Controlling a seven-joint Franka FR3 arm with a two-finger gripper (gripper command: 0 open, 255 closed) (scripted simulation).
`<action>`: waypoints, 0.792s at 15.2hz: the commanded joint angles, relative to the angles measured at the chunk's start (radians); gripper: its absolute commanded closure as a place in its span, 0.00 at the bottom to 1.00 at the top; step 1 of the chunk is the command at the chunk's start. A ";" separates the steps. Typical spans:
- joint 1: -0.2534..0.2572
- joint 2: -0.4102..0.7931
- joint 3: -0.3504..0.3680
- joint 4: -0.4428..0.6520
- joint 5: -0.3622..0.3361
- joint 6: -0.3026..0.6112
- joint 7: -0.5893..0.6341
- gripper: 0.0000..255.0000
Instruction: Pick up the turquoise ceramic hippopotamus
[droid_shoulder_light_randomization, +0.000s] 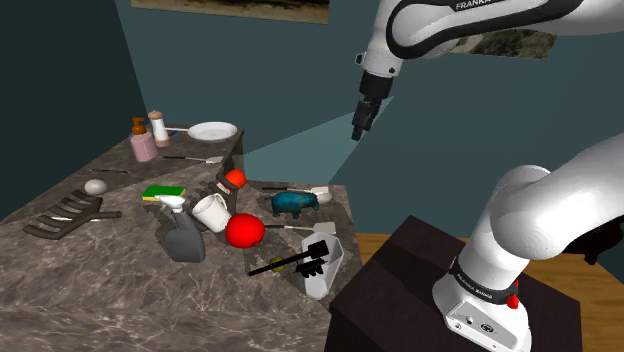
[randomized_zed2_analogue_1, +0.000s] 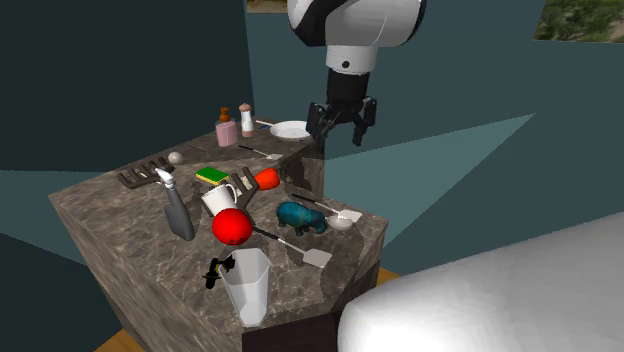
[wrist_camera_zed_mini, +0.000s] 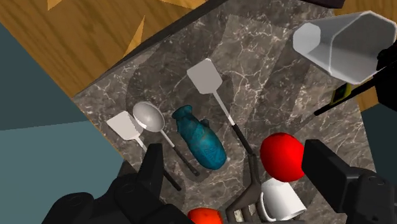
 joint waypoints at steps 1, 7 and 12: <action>0.010 0.064 -0.011 -0.012 -0.004 0.078 -0.037 0.00; 0.042 0.268 -0.028 -0.010 0.000 0.279 -0.131 0.00; 0.067 0.458 -0.035 0.031 0.017 0.427 -0.214 0.00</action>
